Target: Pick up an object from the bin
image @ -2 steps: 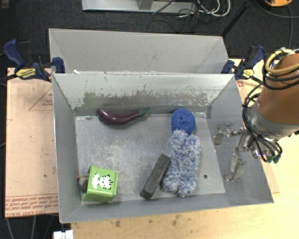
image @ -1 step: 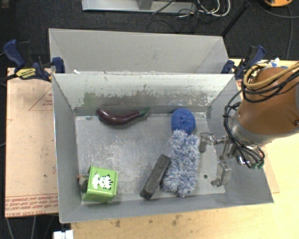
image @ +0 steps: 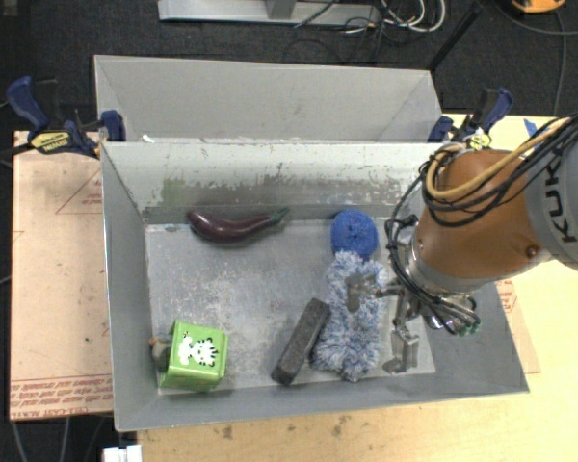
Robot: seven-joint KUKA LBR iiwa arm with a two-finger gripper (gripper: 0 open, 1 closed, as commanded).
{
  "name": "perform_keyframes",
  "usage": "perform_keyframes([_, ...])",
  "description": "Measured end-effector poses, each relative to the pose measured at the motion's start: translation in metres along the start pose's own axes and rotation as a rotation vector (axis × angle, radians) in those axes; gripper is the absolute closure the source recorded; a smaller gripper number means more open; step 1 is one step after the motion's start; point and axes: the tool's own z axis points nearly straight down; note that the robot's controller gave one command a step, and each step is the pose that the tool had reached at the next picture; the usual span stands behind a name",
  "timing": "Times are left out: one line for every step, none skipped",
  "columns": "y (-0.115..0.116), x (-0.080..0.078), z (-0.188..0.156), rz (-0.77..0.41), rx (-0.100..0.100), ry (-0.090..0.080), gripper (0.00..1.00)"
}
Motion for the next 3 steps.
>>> perform_keyframes([-0.01, -0.013, 0.02, -0.205, 0.001, -0.002, 0.0])
perform_keyframes([-0.01, -0.011, 0.061, -0.438, 0.0, 0.0, 0.0])
perform_keyframes([-0.013, -0.018, 0.092, -0.659, 0.0, -0.003, 1.0])
